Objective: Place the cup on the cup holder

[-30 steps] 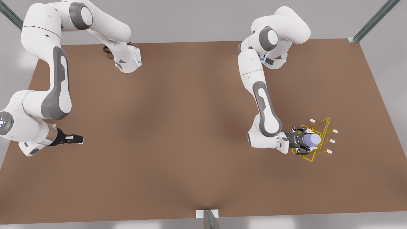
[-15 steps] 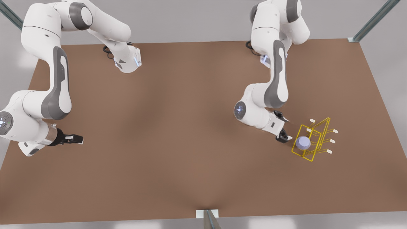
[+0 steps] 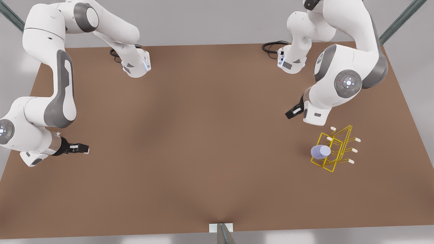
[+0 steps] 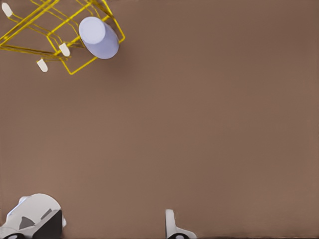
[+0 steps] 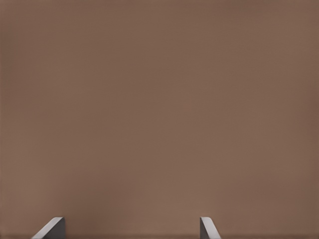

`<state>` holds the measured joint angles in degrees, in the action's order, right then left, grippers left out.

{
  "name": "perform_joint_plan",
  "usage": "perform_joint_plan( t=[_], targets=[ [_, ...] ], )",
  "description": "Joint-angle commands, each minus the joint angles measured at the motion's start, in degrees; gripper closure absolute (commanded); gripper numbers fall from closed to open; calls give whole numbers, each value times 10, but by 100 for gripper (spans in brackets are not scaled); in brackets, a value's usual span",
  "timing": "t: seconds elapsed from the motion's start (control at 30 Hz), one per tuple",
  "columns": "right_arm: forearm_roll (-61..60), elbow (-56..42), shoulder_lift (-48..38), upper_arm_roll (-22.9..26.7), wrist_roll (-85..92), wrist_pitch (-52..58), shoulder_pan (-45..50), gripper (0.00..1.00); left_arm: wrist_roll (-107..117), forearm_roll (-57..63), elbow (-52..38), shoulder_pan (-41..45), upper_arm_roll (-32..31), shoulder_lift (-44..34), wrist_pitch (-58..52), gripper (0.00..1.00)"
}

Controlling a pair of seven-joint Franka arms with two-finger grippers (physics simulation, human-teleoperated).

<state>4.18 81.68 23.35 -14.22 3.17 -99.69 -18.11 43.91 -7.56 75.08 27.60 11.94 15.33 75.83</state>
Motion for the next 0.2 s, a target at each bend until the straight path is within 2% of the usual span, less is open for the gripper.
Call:
perform_joint_plan(
  t=[0.0,0.17],
  targets=[
    [-1,0,-1,0,1,0,0,0,-615,7,-8,0,1,5,-31,0],
    [-1,-7,5,0,7,0,-1,0,-613,9,-7,0,1,9,-39,0]
  ],
)
